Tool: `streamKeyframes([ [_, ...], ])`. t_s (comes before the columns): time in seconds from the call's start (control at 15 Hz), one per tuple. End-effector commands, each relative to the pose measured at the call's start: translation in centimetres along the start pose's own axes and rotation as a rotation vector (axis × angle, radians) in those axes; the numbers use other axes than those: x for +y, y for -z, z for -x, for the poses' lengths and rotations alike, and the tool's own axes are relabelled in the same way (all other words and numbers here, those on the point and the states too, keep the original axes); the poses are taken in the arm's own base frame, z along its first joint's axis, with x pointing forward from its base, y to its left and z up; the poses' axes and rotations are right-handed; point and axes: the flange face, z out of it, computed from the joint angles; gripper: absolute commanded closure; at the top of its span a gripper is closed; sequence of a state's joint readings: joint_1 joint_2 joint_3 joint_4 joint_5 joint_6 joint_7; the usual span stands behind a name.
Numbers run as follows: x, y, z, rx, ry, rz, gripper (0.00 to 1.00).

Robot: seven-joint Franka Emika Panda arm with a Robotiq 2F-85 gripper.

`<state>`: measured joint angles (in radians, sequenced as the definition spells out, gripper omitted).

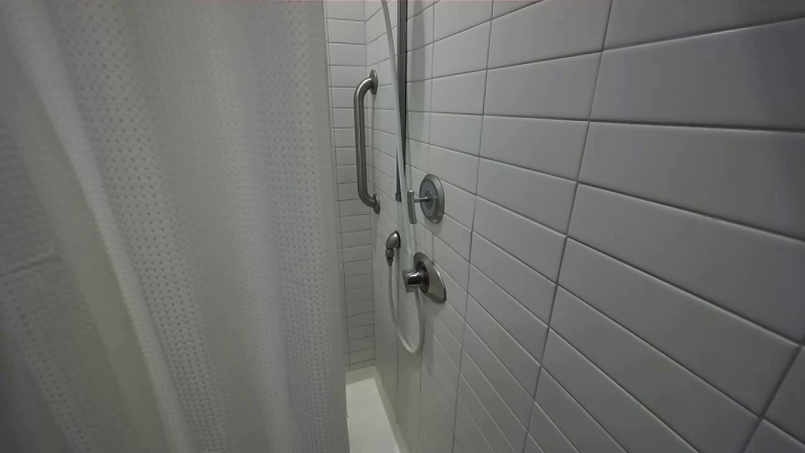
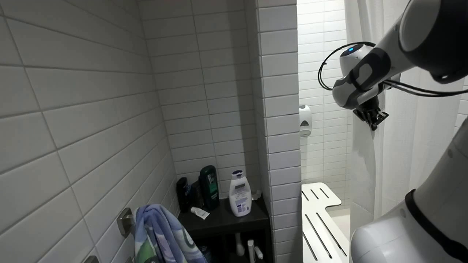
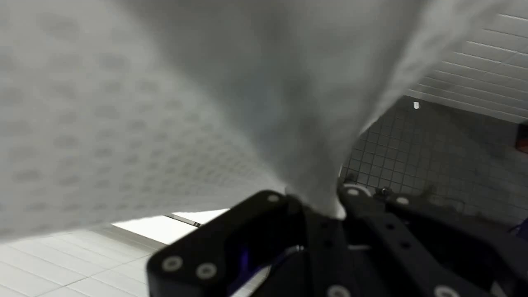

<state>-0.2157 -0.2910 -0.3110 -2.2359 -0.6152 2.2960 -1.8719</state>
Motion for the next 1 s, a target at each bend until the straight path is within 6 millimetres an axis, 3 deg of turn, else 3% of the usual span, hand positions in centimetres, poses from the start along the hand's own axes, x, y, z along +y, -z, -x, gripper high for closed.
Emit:
streamKeyframes([
  [0.0, 0.4, -1.5, 0.8, 0.035, -0.043, -0.048, 1.0],
  [0.93, 0.4, -3.0, 4.1, 0.074, -0.11, -0.113, 1.0],
])
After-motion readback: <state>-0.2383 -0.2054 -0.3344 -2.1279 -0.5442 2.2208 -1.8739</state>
